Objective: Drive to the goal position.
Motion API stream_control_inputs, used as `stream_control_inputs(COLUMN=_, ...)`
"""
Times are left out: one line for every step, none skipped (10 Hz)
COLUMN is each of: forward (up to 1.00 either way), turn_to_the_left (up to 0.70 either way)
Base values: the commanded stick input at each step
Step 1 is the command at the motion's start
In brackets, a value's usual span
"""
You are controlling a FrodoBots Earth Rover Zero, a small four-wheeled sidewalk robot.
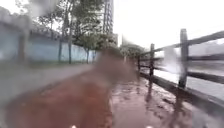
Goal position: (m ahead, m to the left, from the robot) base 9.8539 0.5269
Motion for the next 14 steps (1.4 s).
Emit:
stream_control_inputs(forward=1.0, turn_to_the_left=0.0)
stream_control_inputs(forward=1.0, turn_to_the_left=0.0)
stream_control_inputs(forward=1.0, turn_to_the_left=0.0)
stream_control_inputs(forward=1.0, turn_to_the_left=0.0)
stream_control_inputs(forward=1.0, turn_to_the_left=0.0)
stream_control_inputs(forward=1.0, turn_to_the_left=0.0)
stream_control_inputs(forward=1.0, turn_to_the_left=0.0)
stream_control_inputs(forward=1.0, turn_to_the_left=0.0)
stream_control_inputs(forward=1.0, turn_to_the_left=0.0)
stream_control_inputs(forward=1.0, turn_to_the_left=0.0)
stream_control_inputs(forward=1.0, turn_to_the_left=0.0)
stream_control_inputs(forward=1.0, turn_to_the_left=0.0)
stream_control_inputs(forward=1.0, turn_to_the_left=0.0)
stream_control_inputs(forward=1.0, turn_to_the_left=0.0)
